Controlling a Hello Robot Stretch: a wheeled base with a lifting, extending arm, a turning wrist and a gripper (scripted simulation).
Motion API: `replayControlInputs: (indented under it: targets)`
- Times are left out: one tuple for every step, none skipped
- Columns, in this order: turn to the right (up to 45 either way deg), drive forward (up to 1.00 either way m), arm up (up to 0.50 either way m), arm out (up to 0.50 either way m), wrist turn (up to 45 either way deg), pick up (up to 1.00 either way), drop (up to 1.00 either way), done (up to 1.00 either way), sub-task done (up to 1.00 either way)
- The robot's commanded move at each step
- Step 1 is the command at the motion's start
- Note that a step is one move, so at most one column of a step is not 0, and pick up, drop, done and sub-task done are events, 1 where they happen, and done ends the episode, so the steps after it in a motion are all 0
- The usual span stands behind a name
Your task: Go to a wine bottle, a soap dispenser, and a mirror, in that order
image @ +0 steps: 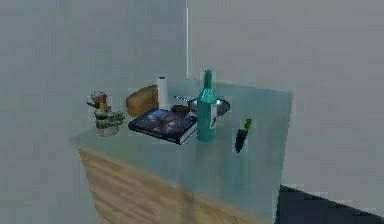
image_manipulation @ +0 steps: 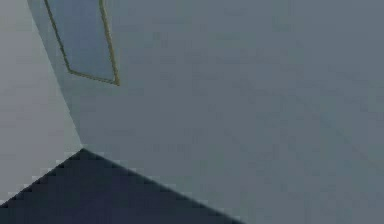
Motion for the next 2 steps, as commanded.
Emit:
replayControlInputs:
  targets:
    - [0.0, 0.0, 0.0, 0.0, 0.0, 0.0, 0.0, 0.0, 1.0]
    - [-45.0, 0.0, 0.0, 0.0, 0.0, 0.0, 0.0, 0.0, 0.0]
